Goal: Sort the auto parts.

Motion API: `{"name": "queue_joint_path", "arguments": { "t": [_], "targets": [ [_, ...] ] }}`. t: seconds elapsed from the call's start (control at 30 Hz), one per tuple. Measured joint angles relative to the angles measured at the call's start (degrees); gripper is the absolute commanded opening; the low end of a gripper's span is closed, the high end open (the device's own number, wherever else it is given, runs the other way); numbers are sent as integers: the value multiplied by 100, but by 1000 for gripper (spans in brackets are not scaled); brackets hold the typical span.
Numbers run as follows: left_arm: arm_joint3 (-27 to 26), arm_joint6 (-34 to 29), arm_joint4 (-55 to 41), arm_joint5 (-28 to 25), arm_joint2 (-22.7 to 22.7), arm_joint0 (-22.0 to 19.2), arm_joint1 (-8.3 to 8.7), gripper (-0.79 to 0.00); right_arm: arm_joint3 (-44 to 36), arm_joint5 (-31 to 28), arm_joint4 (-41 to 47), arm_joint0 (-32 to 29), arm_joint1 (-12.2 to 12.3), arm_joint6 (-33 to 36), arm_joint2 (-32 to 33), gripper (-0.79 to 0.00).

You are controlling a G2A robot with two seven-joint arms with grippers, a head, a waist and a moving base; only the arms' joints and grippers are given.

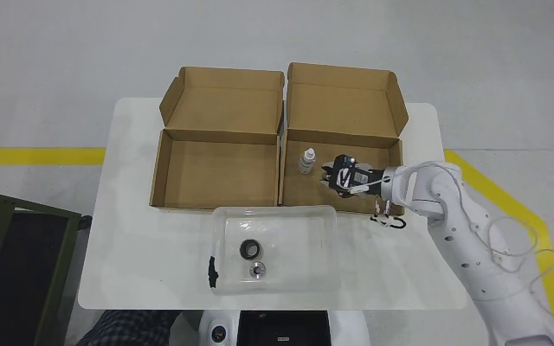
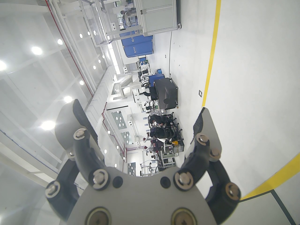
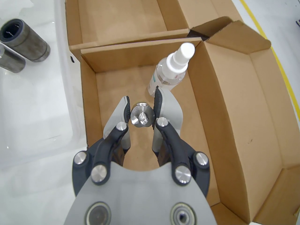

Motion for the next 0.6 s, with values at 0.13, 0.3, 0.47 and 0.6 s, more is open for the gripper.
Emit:
{"name": "queue_joint_path", "arguments": {
  "t": [0.13,0.3,0.47,0.6],
  "targets": [
    [0,0,0,0,0,0,0,0,246,138,-135,148,-41,28,-178,-785],
    [0,0,0,0,0,0,0,0,489,266,-276,269,-79,49,-337,-730],
    [0,0,0,0,0,0,0,0,686,329,-392,389,-117,73,-489,-677],
    [0,0,0,0,0,0,0,0,875,388,-461,505,-157,81,-616,-646]
  ]
}}
